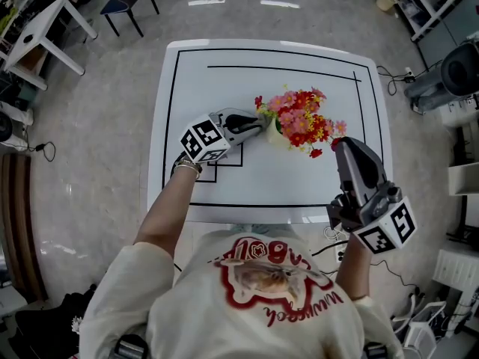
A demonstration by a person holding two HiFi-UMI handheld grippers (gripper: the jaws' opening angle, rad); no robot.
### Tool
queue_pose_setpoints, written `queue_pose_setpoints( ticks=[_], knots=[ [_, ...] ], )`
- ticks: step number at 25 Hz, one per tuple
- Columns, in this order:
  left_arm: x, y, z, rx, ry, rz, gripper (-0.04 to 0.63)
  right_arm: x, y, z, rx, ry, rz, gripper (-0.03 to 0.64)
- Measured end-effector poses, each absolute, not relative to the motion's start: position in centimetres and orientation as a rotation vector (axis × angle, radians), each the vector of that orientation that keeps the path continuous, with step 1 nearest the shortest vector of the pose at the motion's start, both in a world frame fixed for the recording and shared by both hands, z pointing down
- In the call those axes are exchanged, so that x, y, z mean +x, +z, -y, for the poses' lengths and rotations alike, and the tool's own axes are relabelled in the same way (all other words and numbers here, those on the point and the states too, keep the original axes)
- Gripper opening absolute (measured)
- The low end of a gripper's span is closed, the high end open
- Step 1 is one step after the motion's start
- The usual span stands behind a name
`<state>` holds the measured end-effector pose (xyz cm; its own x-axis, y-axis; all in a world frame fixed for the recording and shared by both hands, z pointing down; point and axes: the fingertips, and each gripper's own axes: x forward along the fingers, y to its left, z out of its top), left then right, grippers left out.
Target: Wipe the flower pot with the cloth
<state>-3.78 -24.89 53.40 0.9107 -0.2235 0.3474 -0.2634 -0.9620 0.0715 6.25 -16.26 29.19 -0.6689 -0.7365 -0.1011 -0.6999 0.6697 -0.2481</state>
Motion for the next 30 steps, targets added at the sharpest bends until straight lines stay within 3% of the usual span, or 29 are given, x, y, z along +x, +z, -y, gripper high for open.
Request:
queue_pose_setpoints(
  ticks=[19, 30],
  knots=[
    [-3.7, 53.5, 23.8, 2.953, 0.518, 0.412, 0.055, 6.2, 29.2, 10.8, -1.322, -0.241, -2.652, 0.0],
    [-3.5, 53.8, 23.1, 2.926, 0.562, 0.509, 0.055, 6.7, 29.5, 11.7, -1.15, -0.276, -2.732, 0.0]
  ],
)
